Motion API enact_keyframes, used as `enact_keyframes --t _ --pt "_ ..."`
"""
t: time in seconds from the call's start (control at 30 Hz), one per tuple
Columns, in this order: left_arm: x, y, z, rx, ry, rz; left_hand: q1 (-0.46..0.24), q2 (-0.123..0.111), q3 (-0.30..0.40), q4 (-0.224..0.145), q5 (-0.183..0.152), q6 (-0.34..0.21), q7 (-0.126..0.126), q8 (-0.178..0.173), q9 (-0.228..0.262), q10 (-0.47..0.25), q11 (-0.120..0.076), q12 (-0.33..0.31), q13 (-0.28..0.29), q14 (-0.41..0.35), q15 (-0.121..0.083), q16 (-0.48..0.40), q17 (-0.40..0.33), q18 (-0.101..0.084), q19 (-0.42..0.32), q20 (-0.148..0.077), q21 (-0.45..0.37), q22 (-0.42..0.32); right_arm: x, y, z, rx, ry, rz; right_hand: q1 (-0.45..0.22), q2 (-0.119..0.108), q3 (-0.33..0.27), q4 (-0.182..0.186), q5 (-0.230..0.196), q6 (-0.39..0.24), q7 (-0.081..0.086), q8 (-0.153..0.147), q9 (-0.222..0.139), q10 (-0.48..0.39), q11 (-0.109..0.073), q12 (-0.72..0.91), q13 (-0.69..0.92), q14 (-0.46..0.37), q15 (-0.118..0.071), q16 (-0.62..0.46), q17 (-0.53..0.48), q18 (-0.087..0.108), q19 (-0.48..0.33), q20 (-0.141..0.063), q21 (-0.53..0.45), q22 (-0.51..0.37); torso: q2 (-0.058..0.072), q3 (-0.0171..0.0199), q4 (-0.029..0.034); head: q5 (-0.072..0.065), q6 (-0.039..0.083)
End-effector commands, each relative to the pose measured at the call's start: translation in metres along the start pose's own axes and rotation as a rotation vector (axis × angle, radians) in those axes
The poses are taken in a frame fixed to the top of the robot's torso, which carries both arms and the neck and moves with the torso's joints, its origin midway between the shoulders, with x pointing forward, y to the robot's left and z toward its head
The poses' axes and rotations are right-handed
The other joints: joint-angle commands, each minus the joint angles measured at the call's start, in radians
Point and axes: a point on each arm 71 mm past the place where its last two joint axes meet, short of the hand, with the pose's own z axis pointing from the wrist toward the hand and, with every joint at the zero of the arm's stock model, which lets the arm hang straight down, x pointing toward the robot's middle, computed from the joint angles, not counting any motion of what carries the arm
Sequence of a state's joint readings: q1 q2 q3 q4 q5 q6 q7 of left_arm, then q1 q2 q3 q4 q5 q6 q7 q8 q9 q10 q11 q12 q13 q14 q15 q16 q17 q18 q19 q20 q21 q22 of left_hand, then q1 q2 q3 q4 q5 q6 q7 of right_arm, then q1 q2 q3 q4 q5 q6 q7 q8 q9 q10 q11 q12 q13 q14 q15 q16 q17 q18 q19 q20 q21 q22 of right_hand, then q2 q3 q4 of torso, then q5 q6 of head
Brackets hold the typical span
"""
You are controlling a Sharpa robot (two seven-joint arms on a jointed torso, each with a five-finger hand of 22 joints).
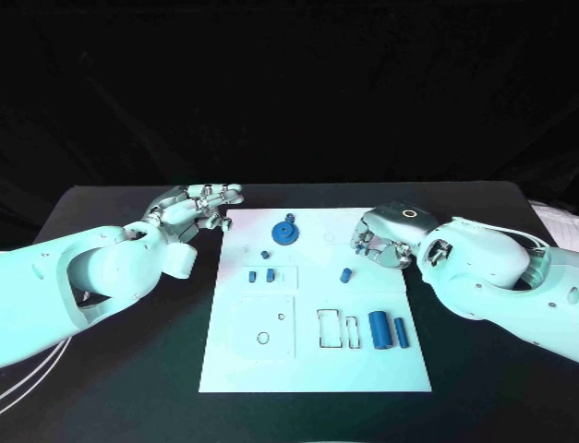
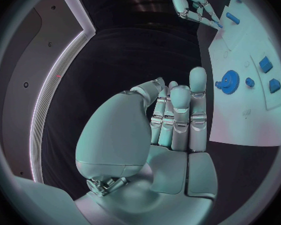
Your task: Assemble the parts on the task board
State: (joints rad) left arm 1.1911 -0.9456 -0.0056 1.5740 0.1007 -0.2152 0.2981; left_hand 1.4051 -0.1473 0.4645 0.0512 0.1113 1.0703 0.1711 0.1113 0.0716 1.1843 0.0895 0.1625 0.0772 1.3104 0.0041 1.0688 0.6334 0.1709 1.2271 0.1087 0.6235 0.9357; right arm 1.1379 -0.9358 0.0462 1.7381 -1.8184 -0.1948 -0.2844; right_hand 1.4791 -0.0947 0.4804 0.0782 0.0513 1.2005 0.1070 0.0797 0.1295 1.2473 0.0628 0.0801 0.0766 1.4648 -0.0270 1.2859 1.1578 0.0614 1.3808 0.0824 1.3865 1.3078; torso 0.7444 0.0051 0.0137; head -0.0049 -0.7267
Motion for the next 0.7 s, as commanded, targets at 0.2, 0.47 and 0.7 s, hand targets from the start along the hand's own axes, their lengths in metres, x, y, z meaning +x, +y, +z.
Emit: enact_keyframes --t 0.2,0.47,0.7 --pt "0.002 0.0 0.0 0.004 0.02 -0.001 0.004 0.005 0.0 -0.006 0.0 -0.005 -0.004 0.003 -0.002 -0.006 0.001 0.007 0.001 -0.01 0.0 -0.005 -0.001 0.007 -0.001 -0.003 -0.006 -0.001 -0.012 0.033 -0.002 -0.096 -0.059 0.077 -0.007 -0.003 0.009 -0.009 0.007 -0.001 0.005 0.001 0.003 0.022 -0.011 -0.008 -0.002 0.042 0.001 0.006 0.001 0.003 0.006 -0.001 0.008 0.013 0.001 -0.0009 0.0024 0.012 0.0" --pt "0.005 0.001 0.001 0.002 0.03 -0.003 0.004 0.005 0.0 -0.006 0.0 -0.005 -0.004 0.003 -0.002 -0.006 0.001 0.007 0.001 -0.01 0.0 -0.005 -0.001 0.007 -0.001 -0.003 -0.006 -0.001 -0.009 0.074 0.006 -0.203 -0.041 0.125 -0.007 -0.004 0.013 -0.014 0.009 -0.002 0.008 0.0 0.004 0.021 -0.01 -0.01 -0.003 0.041 0.002 0.006 0.0 0.004 0.005 0.0 0.006 0.011 0.0 -0.0032 0.0031 0.043 -0.009" --pt "0.009 0.001 0.001 0.001 0.038 -0.006 0.005 0.006 0.0 -0.008 0.0 -0.006 -0.003 0.003 -0.002 -0.008 0.002 0.007 0.0 -0.011 0.001 -0.005 -0.003 0.007 -0.001 -0.003 -0.008 -0.002 0.014 0.099 0.014 -0.263 0.021 0.147 -0.007 -0.004 0.016 -0.019 0.011 -0.004 0.01 -0.002 0.004 0.021 -0.008 -0.012 -0.004 0.041 0.003 0.006 -0.002 0.005 0.003 0.001 0.005 0.009 0.002 -0.0021 0.0011 0.067 -0.023"
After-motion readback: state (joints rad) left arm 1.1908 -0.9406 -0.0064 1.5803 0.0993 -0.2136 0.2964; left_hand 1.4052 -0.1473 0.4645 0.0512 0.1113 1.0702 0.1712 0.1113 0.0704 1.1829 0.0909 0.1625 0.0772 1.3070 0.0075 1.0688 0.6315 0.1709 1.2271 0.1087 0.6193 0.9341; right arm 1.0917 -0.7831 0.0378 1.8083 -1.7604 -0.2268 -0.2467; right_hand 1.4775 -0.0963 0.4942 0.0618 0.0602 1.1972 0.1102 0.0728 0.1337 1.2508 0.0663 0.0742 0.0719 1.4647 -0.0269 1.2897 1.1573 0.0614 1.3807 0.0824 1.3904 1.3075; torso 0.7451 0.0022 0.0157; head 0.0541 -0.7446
